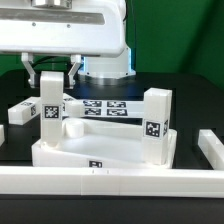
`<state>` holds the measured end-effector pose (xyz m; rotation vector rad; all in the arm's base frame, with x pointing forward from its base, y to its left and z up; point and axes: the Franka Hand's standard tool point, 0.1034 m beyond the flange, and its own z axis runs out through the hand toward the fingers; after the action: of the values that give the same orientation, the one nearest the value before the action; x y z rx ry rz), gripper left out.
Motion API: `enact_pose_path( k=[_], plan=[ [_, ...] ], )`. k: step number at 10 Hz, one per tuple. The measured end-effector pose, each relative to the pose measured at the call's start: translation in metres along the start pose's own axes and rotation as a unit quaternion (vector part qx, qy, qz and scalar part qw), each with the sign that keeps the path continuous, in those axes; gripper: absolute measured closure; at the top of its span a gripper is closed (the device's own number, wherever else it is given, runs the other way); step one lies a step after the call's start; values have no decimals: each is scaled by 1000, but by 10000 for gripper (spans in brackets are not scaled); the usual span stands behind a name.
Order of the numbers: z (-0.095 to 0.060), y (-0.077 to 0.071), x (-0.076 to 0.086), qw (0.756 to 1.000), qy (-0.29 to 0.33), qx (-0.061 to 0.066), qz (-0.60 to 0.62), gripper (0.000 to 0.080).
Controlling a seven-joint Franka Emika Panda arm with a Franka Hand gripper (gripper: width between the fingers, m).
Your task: Assemble desk
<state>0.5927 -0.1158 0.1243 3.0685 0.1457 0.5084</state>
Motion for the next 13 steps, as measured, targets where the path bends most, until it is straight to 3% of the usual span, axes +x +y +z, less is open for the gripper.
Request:
enact_pose_path(
  k=[3, 7, 13],
  plan=[
    [0, 0, 0, 1000, 0, 0, 11, 509],
    [0, 10, -5, 987, 9, 5, 159, 509],
    [1, 10, -6, 937, 10, 10, 348, 509]
  ],
)
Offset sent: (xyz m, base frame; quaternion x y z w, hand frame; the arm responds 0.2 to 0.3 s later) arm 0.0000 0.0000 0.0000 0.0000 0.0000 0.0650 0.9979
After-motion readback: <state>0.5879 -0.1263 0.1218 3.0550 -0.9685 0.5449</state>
